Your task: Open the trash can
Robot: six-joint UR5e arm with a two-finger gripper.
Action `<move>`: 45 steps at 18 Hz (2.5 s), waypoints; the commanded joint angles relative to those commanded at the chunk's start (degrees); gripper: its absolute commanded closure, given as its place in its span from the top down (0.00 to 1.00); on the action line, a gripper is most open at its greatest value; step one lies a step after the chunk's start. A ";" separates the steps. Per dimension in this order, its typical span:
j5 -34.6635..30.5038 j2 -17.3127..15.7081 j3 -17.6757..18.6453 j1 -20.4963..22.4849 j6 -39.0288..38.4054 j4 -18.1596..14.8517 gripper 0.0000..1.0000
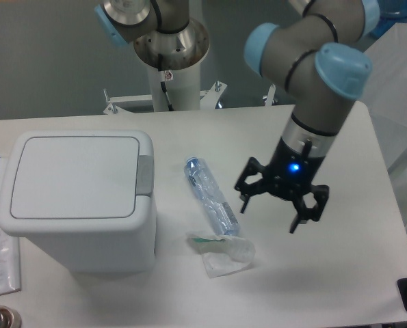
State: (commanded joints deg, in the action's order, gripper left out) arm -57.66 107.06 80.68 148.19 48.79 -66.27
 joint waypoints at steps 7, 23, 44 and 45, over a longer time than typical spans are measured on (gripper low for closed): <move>3.16 -2.29 0.70 -3.87 -3.70 0.18 1.00; 2.90 -7.66 9.41 -5.28 -4.14 3.60 1.00; 2.81 -6.69 3.44 -1.59 -3.62 3.43 1.00; 2.73 -5.73 2.39 -1.42 -3.44 3.51 1.00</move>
State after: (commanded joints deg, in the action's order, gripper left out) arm -54.93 101.33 83.07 146.78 45.35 -62.75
